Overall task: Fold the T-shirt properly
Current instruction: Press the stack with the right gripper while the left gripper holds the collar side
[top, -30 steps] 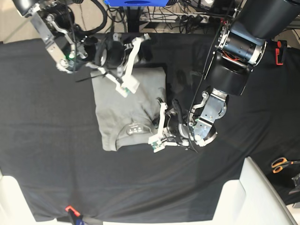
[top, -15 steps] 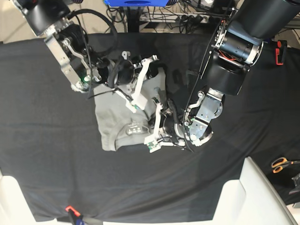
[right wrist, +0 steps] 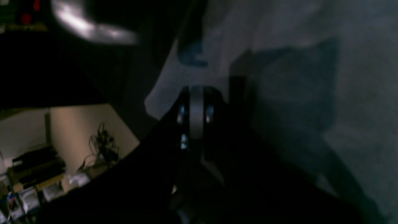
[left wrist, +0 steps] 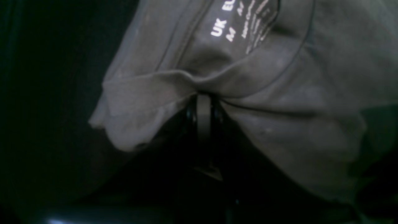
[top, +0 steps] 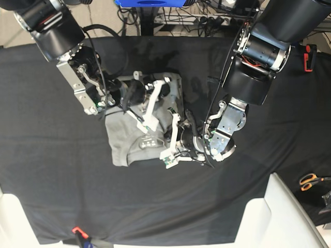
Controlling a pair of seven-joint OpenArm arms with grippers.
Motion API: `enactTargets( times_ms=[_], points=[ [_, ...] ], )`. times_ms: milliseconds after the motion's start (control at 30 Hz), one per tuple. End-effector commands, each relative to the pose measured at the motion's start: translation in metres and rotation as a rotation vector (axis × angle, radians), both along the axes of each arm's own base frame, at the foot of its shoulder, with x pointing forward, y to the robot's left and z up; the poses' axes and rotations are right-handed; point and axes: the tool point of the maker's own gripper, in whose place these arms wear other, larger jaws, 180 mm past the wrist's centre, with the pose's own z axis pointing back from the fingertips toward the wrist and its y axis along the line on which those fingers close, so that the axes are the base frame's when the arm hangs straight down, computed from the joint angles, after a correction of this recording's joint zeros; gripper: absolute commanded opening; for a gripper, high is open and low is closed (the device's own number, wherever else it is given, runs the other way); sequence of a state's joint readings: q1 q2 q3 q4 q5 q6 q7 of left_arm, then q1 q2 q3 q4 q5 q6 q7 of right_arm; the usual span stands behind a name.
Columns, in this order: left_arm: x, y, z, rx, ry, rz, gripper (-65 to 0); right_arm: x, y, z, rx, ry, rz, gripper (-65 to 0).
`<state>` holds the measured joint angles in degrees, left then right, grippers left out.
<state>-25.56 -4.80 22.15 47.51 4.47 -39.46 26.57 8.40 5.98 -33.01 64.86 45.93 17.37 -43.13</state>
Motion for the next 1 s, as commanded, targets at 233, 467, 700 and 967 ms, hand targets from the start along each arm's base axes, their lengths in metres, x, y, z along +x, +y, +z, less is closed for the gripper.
enactTargets(
  times_ms=[233, 467, 700, 967],
  points=[
    [0.021, -0.003, 0.018, -0.025, -0.045, 0.004, -65.0, 0.018, 0.008, 0.018, 0.057, -0.072, 0.040, -64.4],
    [0.023, 0.002, 0.013, -0.011, -0.024, 0.013, -65.0, 0.013, 0.017, 0.054, 0.078, -0.105, 0.033, -64.4],
    [0.035, -0.005, 0.034, -0.037, -0.089, 0.002, -65.0, 0.010, -0.003, 0.049, 0.056, -0.101, -0.004, -64.4],
    [0.049, -0.011, 0.108, -0.063, -0.239, 0.028, -65.0, 0.018, -0.074, 0.050, -0.005, -0.116, -0.158, -64.4]
  ],
)
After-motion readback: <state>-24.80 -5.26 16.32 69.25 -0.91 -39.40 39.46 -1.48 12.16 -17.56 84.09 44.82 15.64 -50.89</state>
